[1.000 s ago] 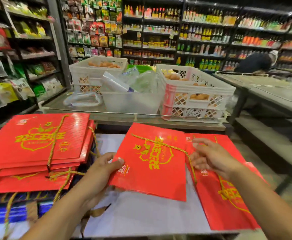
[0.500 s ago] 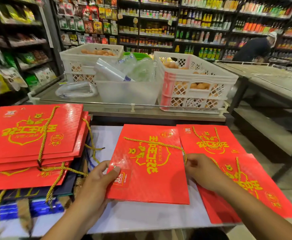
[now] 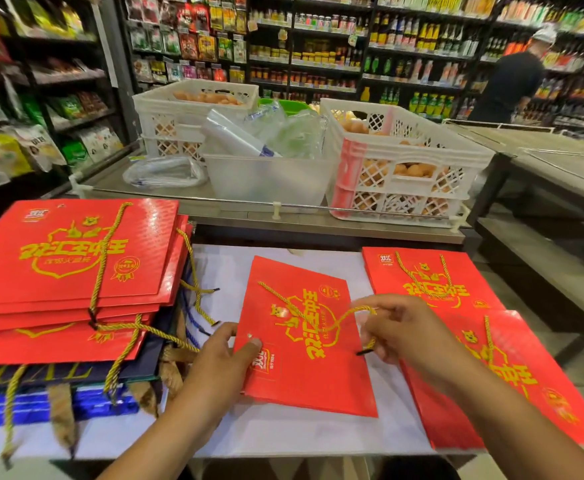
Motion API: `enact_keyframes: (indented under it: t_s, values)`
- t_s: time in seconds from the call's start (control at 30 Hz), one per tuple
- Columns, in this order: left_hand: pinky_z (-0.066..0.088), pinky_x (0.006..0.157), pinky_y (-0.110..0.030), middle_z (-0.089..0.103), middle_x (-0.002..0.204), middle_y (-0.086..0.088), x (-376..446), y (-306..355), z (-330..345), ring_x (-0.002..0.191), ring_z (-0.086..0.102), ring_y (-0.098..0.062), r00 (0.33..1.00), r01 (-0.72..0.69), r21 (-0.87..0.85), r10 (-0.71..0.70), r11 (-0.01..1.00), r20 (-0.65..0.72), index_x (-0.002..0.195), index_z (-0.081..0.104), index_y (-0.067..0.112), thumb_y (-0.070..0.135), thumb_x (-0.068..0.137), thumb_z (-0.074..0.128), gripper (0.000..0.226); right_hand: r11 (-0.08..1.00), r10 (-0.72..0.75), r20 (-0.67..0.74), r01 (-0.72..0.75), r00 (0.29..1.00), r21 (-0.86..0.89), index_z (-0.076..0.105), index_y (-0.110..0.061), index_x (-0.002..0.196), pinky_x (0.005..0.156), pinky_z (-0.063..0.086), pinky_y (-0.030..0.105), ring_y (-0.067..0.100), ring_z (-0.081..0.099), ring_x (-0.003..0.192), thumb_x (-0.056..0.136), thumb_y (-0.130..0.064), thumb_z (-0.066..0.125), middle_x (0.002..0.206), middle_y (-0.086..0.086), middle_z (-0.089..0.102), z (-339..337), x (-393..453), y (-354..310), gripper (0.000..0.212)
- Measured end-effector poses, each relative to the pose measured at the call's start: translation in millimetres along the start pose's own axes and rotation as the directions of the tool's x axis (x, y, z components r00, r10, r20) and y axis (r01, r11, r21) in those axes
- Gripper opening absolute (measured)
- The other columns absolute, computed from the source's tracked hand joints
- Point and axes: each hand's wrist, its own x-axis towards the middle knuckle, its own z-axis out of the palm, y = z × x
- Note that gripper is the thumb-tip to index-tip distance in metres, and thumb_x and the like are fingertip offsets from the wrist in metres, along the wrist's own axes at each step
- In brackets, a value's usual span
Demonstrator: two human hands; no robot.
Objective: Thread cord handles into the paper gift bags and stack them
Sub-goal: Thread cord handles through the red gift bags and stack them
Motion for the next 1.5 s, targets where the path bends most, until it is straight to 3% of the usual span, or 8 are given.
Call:
enact_keyframes:
  t_s: [0.17, 0.3, 0.4, 0.5, 0.77, 0.93, 1.17, 1.5]
  values:
    - [0.065, 0.068, -0.052, 0.075, 0.102, -0.009, -10, 8, 0, 0.081, 0.078, -0.027, 0.988, 0.003, 0.208, -0.035, 0.978, 0.151, 0.112, 0.063, 0.029, 0.023, 0.101, 0.065, 0.013, 0.980, 0.142, -0.009, -0.139, 0.990, 0.139, 0.062, -0.019, 0.130, 0.049, 0.050, 0.031, 0.030, 0.064, 0.058, 0.088, 0.007, 0.072, 0.084, 0.021, 0.067, 27, 13, 20, 0.051]
    - [0.062, 0.070, -0.045, 0.071, 0.088, 0.003, -19, 12, -16, 0.062, 0.072, -0.014, 0.983, -0.179, 0.607, 0.115, 0.774, 0.144, 0.107, 0.056, 0.043, 0.037, 0.098, 0.064, 0.013, 0.992, 0.122, -0.118, -0.124, 0.986, -0.013, 0.063, -0.016, 0.125, 0.056, 0.056, 0.036, 0.036, 0.071, 0.063, 0.082, 0.021, 0.059, 0.109, 0.022, 0.061, 31, 12, 34, 0.057]
    - [0.057, 0.069, -0.034, 0.068, 0.087, 0.005, -20, 13, -19, 0.071, 0.066, -0.009, 0.975, -0.219, 0.685, 0.173, 0.695, 0.137, 0.108, 0.065, 0.034, 0.039, 0.097, 0.064, 0.012, 0.992, 0.115, -0.129, -0.120, 0.985, -0.032, 0.064, -0.011, 0.118, 0.054, 0.055, 0.037, 0.034, 0.069, 0.061, 0.083, 0.021, 0.061, 0.096, 0.022, 0.065, 29, 5, 34, 0.047]
    - [0.055, 0.072, -0.035, 0.063, 0.089, 0.007, -18, 10, -16, 0.078, 0.063, -0.010, 0.967, -0.250, 0.656, 0.220, 0.712, 0.129, 0.096, 0.066, 0.031, 0.034, 0.094, 0.067, 0.004, 0.979, 0.192, -0.031, -0.189, 0.981, 0.073, 0.061, -0.006, 0.122, 0.050, 0.053, 0.034, 0.032, 0.068, 0.060, 0.086, 0.018, 0.062, 0.077, 0.024, 0.071, 31, -3, 31, 0.044]
    - [0.052, 0.064, -0.034, 0.061, 0.087, 0.005, -11, -6, -12, 0.070, 0.062, -0.010, 0.960, -0.268, 0.575, 0.261, 0.773, 0.097, 0.106, 0.060, 0.036, 0.026, 0.093, 0.073, 0.022, 0.841, 0.308, 0.376, -0.435, 0.874, 0.323, 0.053, -0.012, 0.137, 0.048, 0.057, 0.028, 0.035, 0.073, 0.066, 0.098, 0.011, 0.048, 0.106, 0.044, 0.067, 33, -18, 17, 0.045]
    - [0.043, 0.071, -0.011, 0.051, 0.107, 0.019, -24, -10, -10, 0.091, 0.057, -0.003, 0.867, -0.446, 0.555, 0.493, 0.702, 0.073, 0.117, 0.061, 0.035, 0.017, 0.092, 0.071, 0.032, 0.824, 0.240, 0.351, -0.381, 0.905, 0.420, 0.053, -0.015, 0.139, 0.055, 0.061, 0.030, 0.037, 0.076, 0.075, 0.099, 0.013, 0.045, 0.109, 0.043, 0.067, 45, -18, 19, 0.049]
    - [0.040, 0.071, -0.011, 0.060, 0.098, 0.022, -39, -8, -8, 0.084, 0.059, -0.001, 0.663, -0.748, 0.404, 0.616, 0.526, 0.425, 0.107, 0.071, 0.031, 0.014, 0.092, 0.075, 0.023, 0.802, 0.237, 0.350, -0.385, 0.906, 0.456, 0.049, -0.010, 0.140, 0.053, 0.058, 0.030, 0.035, 0.076, 0.073, 0.099, 0.012, 0.045, 0.106, 0.040, 0.069, 70, -19, 20, 0.046]
    - [0.042, 0.071, -0.010, 0.062, 0.093, 0.022, -32, -13, -10, 0.085, 0.062, -0.002, 0.712, -0.702, 0.440, 0.547, 0.560, 0.439, 0.096, 0.072, 0.035, 0.021, 0.092, 0.076, 0.015, 0.761, 0.263, 0.324, -0.402, 0.909, 0.509, 0.053, -0.004, 0.138, 0.051, 0.057, 0.029, 0.033, 0.075, 0.067, 0.097, 0.014, 0.046, 0.109, 0.042, 0.068, 74, -25, 18, 0.046]
